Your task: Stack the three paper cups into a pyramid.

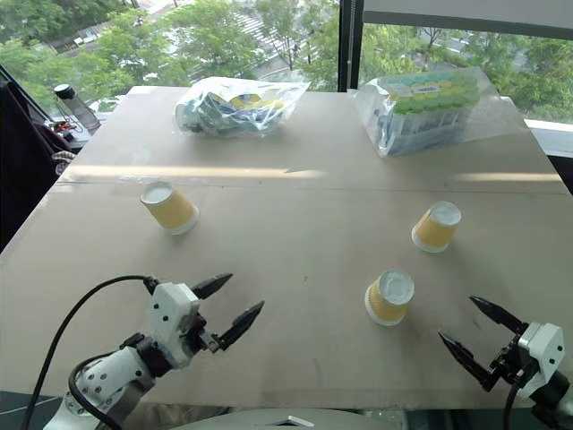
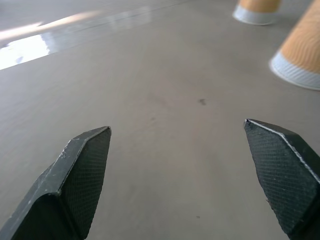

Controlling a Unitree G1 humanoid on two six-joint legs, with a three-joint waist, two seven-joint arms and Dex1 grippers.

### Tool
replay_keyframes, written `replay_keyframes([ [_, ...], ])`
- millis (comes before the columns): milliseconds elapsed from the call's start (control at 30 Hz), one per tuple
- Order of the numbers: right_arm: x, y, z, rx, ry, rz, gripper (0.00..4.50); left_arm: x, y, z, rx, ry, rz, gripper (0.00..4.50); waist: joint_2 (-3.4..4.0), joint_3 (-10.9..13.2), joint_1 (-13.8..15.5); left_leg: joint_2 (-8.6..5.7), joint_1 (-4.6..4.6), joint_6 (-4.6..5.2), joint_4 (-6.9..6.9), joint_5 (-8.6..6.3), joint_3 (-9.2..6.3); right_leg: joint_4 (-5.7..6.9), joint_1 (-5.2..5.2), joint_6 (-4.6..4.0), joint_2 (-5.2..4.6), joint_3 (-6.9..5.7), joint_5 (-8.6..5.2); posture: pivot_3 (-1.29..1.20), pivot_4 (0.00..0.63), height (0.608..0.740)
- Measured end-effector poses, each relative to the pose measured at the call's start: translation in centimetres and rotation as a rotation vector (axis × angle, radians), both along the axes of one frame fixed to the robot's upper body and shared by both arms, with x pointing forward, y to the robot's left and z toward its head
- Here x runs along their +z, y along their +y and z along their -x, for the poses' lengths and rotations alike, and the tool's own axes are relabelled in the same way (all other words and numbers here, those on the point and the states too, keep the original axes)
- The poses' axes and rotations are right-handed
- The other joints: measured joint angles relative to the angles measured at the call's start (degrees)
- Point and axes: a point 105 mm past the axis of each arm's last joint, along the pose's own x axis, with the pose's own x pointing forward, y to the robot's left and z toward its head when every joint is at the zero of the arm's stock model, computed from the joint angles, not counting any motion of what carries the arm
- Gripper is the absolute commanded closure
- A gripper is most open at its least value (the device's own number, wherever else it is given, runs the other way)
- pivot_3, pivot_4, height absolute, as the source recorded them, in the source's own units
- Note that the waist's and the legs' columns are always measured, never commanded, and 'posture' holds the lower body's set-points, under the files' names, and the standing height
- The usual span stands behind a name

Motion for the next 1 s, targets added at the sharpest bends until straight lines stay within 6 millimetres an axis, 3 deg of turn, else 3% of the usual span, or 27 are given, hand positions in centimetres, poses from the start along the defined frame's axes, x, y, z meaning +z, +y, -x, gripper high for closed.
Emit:
replay_keyframes([
  [133, 2.7, 4.3, -2.3, 0.139, -0.079, -0.006, 0.0, 3.3, -0.8, -1.7, -0.29, -0.099, 0.024, 0.13, 0.17, 0.0, -0.1, 0.01, -0.05, -0.01, 0.38, 0.01, -0.1, 0.1, 0.13, 0.0, 0.09, -0.22, 0.01, 0.0, 0.15, 0.74],
  [267, 3.4, 6.5, -3.6, 0.197, -0.078, -0.013, 0.0, 3.1, -0.7, -1.5, -0.468, -0.085, -0.024, 0.13, 0.1, 0.0, -0.2, -0.01, -0.2, -0.02, 0.51, -0.01, -0.09, 0.04, 0.16, -0.01, 0.11, -0.19, 0.0, 0.0, 0.15, 0.74],
  [433, 3.2, 7.8, -4.3, 0.243, -0.06, -0.014, 0.0, 3.1, 0.2, -1.0, -0.631, -0.086, -0.1, 0.13, 0.13, 0.1, 0.1, -0.02, -0.43, -0.03, 0.71, -0.06, -0.16, -0.01, 0.14, 0.03, 0.09, -0.27, -0.02, 0.0, 0.15, 0.74],
  [633, 2.5, 7.5, -4.5, 0.253, -0.031, -0.004, 0.0, 2.6, 1.1, -0.5, -0.725, -0.078, -0.12, 0.13, 0.1, 0.1, 0.0, -0.02, -0.42, -0.02, 0.77, -0.06, -0.22, 0.03, 0.16, 0.03, 0.09, -0.32, -0.01, 0.0, 0.15, 0.74],
  [800, 2.6, 7.6, -4.7, 0.266, -0.038, -0.003, 2.31, 2.3, 1.7, -0.2, -0.77, -0.073, -0.122, 0.0, 0.11, 0.1, 0.0, -0.01, -0.43, -0.02, 0.77, -0.06, -0.24, 0.05, 0.17, 0.03, 0.1, -0.33, -0.01, 0.0, 0.15, 0.74],
  [833, 2.6, 7.6, -4.7, 0.267, -0.039, -0.003, 2.53, 2.3, 1.8, -0.2, -0.771, -0.072, -0.119, 0.0, 0.11, 0.1, 0.0, -0.01, -0.43, -0.02, 0.78, -0.06, -0.24, 0.05, 0.17, 0.03, 0.1, -0.33, -0.01, 0.0, 0.15, 0.74],
  [1000, 2.7, 7.8, -4.9, 0.272, -0.045, -0.006, 2.54, 2.2, 2.2, -0.4, -0.747, -0.092, -0.088, 0.0, 0.11, 0.1, 0.0, -0.01, -0.43, -0.02, 0.78, -0.06, -0.24, 0.05, 0.17, 0.04, 0.1, -0.33, -0.01, 0.0, 0.15, 0.74],
])
